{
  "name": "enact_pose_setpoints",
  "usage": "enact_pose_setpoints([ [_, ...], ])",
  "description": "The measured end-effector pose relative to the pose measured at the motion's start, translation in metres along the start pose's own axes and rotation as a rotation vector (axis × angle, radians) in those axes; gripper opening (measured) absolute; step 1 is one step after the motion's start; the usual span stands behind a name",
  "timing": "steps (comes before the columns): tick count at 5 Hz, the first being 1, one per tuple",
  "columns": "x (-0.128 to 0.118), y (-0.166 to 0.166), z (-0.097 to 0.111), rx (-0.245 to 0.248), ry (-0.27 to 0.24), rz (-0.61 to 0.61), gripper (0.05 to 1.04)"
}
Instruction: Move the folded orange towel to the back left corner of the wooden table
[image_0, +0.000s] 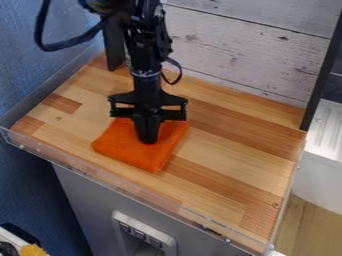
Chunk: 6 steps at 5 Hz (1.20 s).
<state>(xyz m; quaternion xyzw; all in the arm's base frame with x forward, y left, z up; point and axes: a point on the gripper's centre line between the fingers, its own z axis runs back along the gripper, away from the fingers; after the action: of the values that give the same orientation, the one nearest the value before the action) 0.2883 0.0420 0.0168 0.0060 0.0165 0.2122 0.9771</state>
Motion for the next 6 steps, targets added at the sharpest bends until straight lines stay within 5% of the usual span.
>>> enact_pose_setpoints([
  [2,0.017,-0.006,-0.006,-0.034,-0.023,-0.049,0.062],
  [6,0.097,0.031,-0.005,-0.038,-0.047,-0.312,0.062],
])
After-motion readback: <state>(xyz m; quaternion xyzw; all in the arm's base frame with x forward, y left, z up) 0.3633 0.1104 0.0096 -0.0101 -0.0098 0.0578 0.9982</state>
